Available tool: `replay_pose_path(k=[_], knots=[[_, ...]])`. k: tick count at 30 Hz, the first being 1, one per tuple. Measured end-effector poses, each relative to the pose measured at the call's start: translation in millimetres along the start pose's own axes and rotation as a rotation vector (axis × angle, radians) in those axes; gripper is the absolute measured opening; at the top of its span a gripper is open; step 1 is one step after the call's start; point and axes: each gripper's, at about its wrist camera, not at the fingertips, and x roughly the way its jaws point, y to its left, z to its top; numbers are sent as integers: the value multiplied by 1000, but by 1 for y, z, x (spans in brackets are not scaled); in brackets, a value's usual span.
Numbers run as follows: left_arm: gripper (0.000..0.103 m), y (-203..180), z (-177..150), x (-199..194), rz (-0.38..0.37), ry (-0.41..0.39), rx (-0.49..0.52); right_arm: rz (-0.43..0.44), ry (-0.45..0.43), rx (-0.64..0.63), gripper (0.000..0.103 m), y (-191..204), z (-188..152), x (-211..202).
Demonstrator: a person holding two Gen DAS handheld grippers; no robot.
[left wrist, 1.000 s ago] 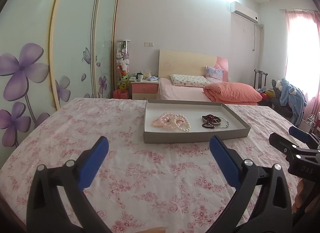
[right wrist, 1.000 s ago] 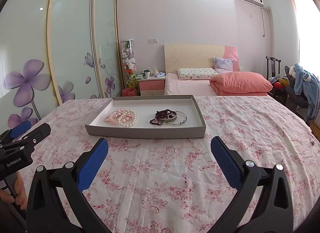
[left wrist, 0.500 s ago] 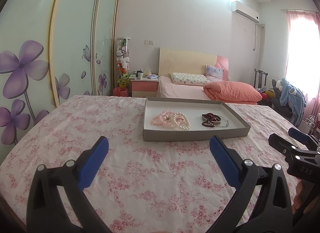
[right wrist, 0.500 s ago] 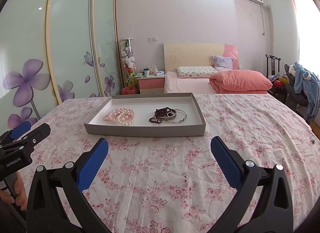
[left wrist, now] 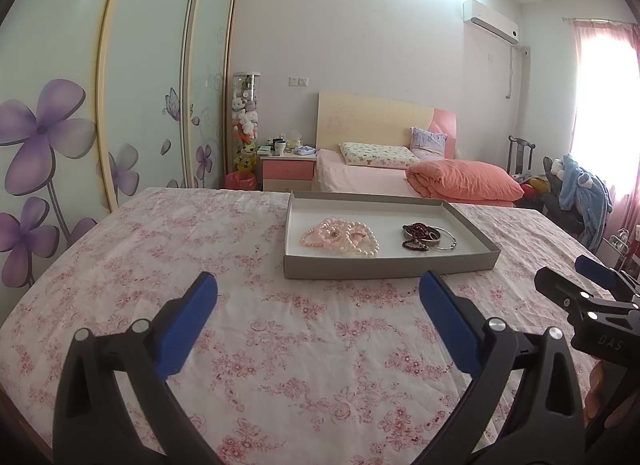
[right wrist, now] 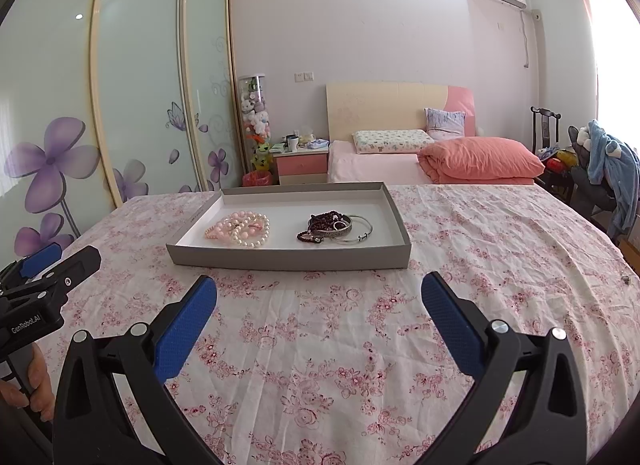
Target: Organize jewelry
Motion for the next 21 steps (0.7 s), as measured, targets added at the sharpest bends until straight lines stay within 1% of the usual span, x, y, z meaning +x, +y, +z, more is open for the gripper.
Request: replay_pose_path(k=[13, 21], knots=[[99, -4, -2, -2, 0, -8, 11, 2, 9, 2, 101, 1, -5, 2], [99, -2, -2, 0, -1, 2, 0, 2, 9, 3, 101, 1, -5, 2]])
